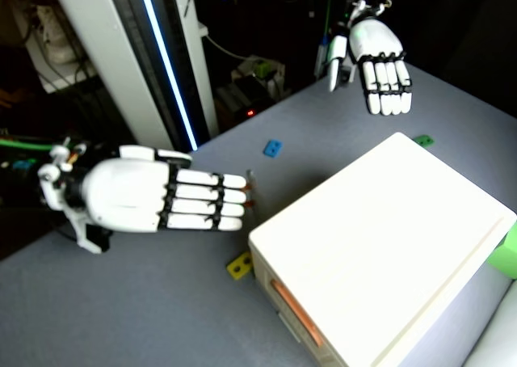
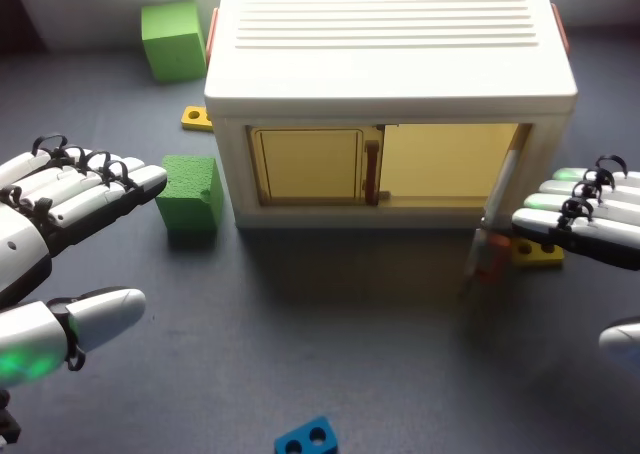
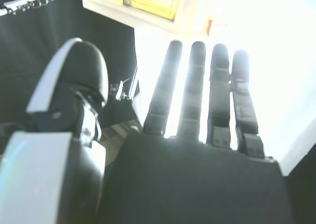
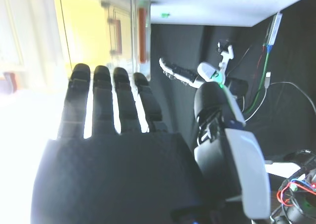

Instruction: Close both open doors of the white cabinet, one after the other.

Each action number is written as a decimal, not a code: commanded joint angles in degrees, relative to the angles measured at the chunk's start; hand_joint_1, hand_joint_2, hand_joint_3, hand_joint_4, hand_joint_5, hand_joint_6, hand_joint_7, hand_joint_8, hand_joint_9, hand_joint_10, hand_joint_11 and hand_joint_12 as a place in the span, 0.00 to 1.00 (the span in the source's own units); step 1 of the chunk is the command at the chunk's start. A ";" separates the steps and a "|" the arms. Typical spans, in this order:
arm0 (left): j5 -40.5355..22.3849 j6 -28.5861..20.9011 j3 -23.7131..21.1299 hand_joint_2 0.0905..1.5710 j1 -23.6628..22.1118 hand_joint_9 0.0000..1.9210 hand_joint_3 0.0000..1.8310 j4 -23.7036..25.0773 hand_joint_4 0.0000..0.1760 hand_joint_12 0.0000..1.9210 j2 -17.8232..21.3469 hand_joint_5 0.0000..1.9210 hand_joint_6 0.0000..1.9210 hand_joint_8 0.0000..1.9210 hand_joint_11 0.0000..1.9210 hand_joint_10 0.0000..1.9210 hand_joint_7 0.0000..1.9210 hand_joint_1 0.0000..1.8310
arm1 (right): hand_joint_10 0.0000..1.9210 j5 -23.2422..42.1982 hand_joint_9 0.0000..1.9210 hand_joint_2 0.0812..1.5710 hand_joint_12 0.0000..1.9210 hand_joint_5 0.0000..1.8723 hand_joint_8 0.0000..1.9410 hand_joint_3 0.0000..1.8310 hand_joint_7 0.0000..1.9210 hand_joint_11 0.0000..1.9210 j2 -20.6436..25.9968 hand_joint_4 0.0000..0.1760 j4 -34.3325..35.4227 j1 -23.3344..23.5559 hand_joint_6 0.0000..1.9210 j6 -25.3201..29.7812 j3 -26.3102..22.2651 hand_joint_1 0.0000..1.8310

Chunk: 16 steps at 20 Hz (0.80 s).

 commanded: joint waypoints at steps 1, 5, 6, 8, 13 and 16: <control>-6.79 -0.34 -0.01 0.89 -0.12 0.08 0.00 -0.24 0.00 0.24 -0.09 0.04 0.00 0.00 0.00 0.00 0.07 0.00 | 0.00 6.11 0.00 0.89 0.00 0.00 0.00 0.01 0.00 0.00 -0.20 0.00 1.29 0.94 0.00 0.11 0.20 0.00; -6.76 -0.35 -0.02 0.89 -0.09 0.08 0.00 -0.29 0.00 0.22 -0.17 0.05 0.00 0.00 0.00 0.00 0.08 0.00 | 0.00 5.91 0.00 0.90 0.00 0.00 0.00 0.01 0.00 0.00 -1.34 0.00 1.05 1.90 0.00 0.11 0.68 0.00; -6.76 -0.35 -0.02 0.90 -0.09 0.08 0.00 -0.29 0.00 0.22 -0.18 0.05 0.00 0.00 0.00 0.00 0.08 0.00 | 0.00 5.91 0.00 0.90 0.00 0.00 0.00 0.01 0.00 0.00 -1.61 0.00 1.01 2.22 0.00 0.11 0.78 0.00; -6.73 -0.35 -0.02 0.90 -0.06 0.08 0.00 -0.32 0.00 0.22 -0.18 0.06 0.00 0.00 0.00 0.00 0.08 0.00 | 0.00 5.91 0.00 0.91 0.00 0.00 0.00 0.01 0.00 0.00 -2.03 0.00 0.91 2.98 0.00 0.11 0.99 0.00; -6.70 -0.48 -0.01 0.90 0.06 0.07 0.00 -0.33 0.00 0.22 -0.27 0.06 0.00 0.00 0.00 0.00 0.08 0.00 | 0.00 5.92 0.00 0.91 0.00 0.00 0.00 0.00 0.00 0.00 -3.28 0.00 0.70 4.41 0.00 0.11 1.62 0.00; -6.70 -0.51 -0.01 0.90 0.14 0.06 0.00 -0.33 0.00 0.21 -0.31 0.05 0.00 0.00 0.00 0.00 0.06 0.00 | 0.00 5.90 0.00 0.91 0.00 0.00 0.00 0.01 0.00 0.00 -3.97 0.00 0.60 5.21 0.00 0.11 2.11 0.00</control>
